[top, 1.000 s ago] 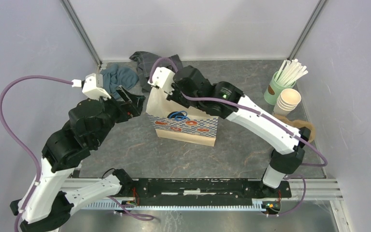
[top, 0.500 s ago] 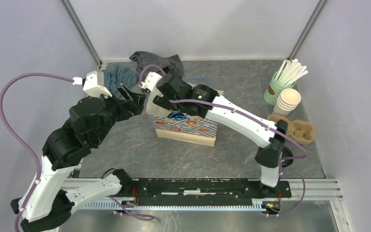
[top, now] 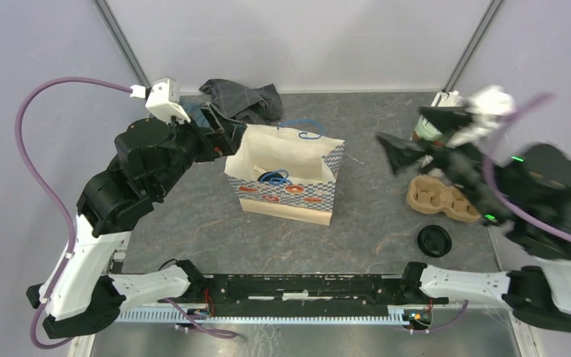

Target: Pack the takeout coffee

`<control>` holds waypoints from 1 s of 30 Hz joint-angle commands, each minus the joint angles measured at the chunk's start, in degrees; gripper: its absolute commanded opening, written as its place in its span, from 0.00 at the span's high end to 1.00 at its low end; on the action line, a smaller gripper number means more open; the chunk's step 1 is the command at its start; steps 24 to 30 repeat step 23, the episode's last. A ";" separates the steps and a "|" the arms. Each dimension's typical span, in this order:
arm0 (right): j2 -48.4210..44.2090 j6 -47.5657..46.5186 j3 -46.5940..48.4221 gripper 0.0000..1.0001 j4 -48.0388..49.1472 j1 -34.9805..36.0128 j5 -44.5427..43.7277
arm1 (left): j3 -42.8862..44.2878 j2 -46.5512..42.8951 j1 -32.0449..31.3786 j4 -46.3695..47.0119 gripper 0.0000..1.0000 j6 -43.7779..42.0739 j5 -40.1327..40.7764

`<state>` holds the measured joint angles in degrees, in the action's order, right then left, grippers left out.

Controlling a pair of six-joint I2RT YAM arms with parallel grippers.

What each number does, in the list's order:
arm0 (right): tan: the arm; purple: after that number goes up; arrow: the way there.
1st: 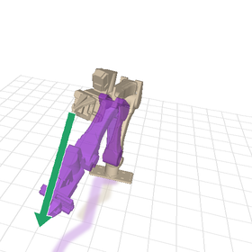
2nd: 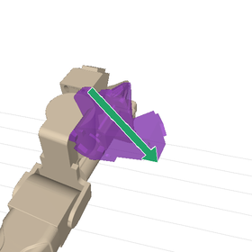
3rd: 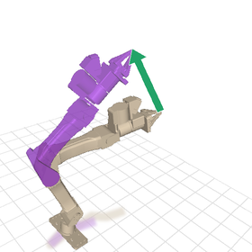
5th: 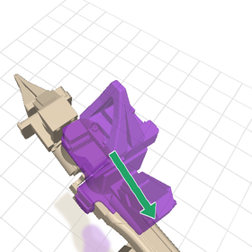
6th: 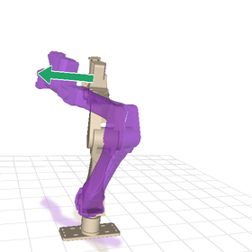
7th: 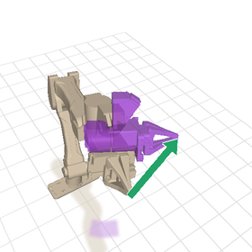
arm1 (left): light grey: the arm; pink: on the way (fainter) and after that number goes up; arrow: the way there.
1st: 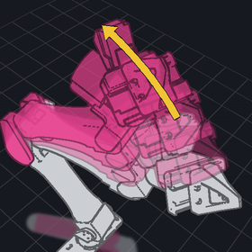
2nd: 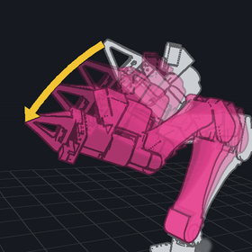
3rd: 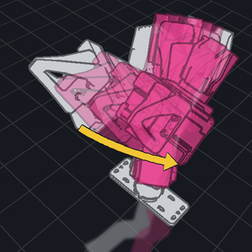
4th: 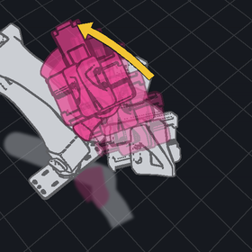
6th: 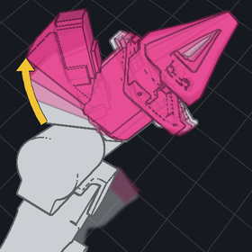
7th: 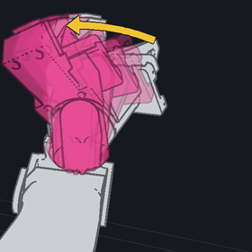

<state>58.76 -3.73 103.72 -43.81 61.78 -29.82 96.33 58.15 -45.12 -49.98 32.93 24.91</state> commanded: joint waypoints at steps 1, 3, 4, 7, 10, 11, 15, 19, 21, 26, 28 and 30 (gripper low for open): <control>-8.98 3.64 -4.56 0.02 4.68 0.32 -0.81 | 1.71 -0.71 -0.14 6.23 0.02 -2.51 -3.61; -13.06 5.27 -6.01 0.02 6.11 0.24 -0.10 | 1.86 -1.19 -0.14 8.12 0.02 -2.44 -4.64; -14.30 5.78 -6.22 0.02 6.69 0.22 0.18 | 1.95 -1.41 -0.14 9.15 0.02 -2.36 -4.99; -16.10 7.47 -4.82 0.02 6.24 0.26 0.02 | 3.36 -2.04 -0.14 10.93 0.01 -2.08 -5.31; -16.79 10.57 -3.67 0.02 4.81 0.27 -3.51 | 4.97 -2.23 -0.14 11.19 0.00 -2.63 -4.20; -16.84 11.34 -3.33 0.02 4.18 0.25 -5.16 | 5.37 -2.25 -0.14 11.21 0.00 -2.83 -3.70; -16.03 12.95 -1.65 0.02 0.17 0.27 -9.43 | 6.74 -2.59 -0.14 10.92 0.00 -3.13 -2.48; -15.94 12.81 -1.52 0.02 -1.12 0.22 -12.67 | 8.26 -2.75 -0.14 9.63 0.01 -3.13 -1.45; -15.73 8.47 -2.03 0.02 -0.67 0.27 -8.63 | 8.28 -3.21 -0.14 9.26 0.01 -2.98 -0.67; -13.64 9.13 0.93 0.02 -3.74 0.18 -10.82 | 8.07 -3.67 -0.14 9.28 0.01 -2.72 -0.19; -13.64 9.13 0.93 0.02 -3.74 0.18 -10.82 | 8.07 -3.67 -0.14 9.28 0.01 -2.72 -0.19; -13.64 9.13 0.93 0.02 -3.74 0.18 -10.82 | 8.07 -3.67 -0.14 9.28 0.01 -2.72 -0.19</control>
